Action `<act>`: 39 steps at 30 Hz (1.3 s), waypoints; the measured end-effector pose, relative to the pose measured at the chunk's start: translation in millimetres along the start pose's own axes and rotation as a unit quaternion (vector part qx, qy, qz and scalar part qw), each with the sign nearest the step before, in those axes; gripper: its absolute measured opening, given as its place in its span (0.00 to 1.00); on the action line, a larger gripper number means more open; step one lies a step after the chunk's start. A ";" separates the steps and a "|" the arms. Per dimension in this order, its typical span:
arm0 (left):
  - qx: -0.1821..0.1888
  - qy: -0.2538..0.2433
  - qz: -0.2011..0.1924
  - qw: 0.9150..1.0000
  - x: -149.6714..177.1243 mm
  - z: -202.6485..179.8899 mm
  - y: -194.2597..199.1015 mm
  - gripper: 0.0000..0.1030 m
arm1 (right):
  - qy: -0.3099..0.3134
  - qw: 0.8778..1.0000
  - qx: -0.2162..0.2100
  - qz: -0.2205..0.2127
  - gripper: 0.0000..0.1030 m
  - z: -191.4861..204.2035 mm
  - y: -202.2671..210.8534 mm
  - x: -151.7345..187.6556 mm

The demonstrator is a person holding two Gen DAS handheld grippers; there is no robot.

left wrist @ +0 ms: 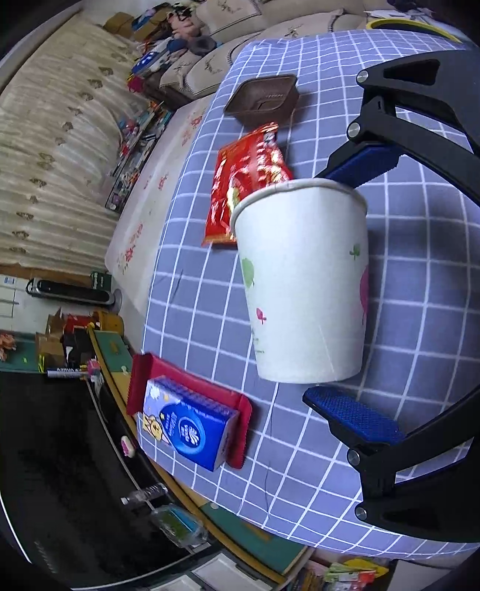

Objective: Collect trash
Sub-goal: 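Move the left gripper to the white paper cup and grasp it, then carry the paper cup over the yellow bin and open the left gripper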

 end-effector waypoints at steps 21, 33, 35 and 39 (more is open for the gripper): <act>-0.015 -0.056 -0.035 0.998 34.0 -16.7 57.0 0.81 | 0.012 1.000 -0.015 -0.004 0.70 18.1 8.0 4.1; 0.079 -0.186 -0.067 0.977 108.2 -152.1 156.6 0.81 | -0.008 0.999 0.009 -0.034 0.70 -20.7 54.4 25.0; 0.102 -0.209 -0.067 0.970 119.6 -187.3 163.7 0.81 | -0.017 0.999 0.023 -0.037 0.70 -38.2 64.1 31.9; 0.145 -0.256 -0.051 0.955 143.0 -263.0 164.5 0.81 | -0.043 0.997 0.051 -0.039 0.70 -78.6 81.4 46.4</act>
Point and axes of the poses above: each gripper's, at about its wrist camera, not at the fingertips, and y roughly against the way its jaws point, z to its left, x to its underside, the point moved 7 cm from there along -y, roughly the way its jaws point, and after that the axes turned 4 degrees about z, right-handed, at the moved point
